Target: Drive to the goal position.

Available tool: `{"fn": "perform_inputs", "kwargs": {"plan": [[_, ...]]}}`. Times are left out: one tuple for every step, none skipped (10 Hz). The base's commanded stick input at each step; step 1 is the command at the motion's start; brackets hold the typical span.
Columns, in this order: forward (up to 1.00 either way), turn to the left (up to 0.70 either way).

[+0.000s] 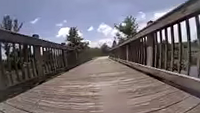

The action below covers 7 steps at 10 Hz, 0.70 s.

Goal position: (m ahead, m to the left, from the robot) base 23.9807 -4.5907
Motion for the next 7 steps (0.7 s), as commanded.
{"fn": "perform_inputs", "kwargs": {"plan": [[0.5,0.01],[0.5,0.01],[0.5,0.01],[0.5,0.01],[0.5,0.01],[0.5,0.01],[0.5,0.01]]}}
